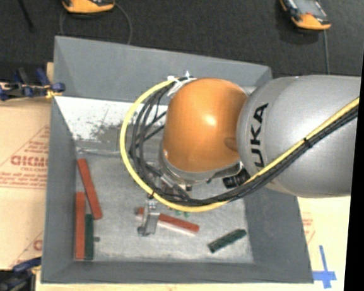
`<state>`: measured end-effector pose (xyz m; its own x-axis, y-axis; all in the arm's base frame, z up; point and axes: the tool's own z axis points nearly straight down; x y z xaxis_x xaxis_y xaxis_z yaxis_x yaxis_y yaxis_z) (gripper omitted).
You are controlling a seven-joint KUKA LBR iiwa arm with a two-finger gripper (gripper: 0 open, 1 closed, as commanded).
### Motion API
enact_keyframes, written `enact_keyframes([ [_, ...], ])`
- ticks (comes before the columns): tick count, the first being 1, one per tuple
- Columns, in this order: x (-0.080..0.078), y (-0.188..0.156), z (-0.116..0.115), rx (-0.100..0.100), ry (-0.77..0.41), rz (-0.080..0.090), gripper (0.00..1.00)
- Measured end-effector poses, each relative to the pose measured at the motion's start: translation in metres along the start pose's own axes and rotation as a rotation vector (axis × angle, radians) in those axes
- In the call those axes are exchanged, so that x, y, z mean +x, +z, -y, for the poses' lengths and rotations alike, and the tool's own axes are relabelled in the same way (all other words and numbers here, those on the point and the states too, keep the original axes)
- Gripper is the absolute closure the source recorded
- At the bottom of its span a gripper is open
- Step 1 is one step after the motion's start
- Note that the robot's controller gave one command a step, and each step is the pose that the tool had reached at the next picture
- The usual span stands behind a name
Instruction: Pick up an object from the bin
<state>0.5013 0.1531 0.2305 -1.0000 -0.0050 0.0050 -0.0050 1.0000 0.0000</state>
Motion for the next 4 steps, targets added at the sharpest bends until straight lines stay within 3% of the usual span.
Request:
enact_keyframes([
  [1, -0.023, 0.163, 0.084, 0.001, 0.219, 0.002, 0.00],
  [2, -0.014, 0.129, 0.082, -0.003, 0.326, 0.010, 0.00],
  [3, -0.009, 0.130, 0.071, -0.002, 0.507, 0.004, 0.00],
  [4, -0.016, 0.161, 0.085, -0.001, 0.806, 0.003, 0.00],
])
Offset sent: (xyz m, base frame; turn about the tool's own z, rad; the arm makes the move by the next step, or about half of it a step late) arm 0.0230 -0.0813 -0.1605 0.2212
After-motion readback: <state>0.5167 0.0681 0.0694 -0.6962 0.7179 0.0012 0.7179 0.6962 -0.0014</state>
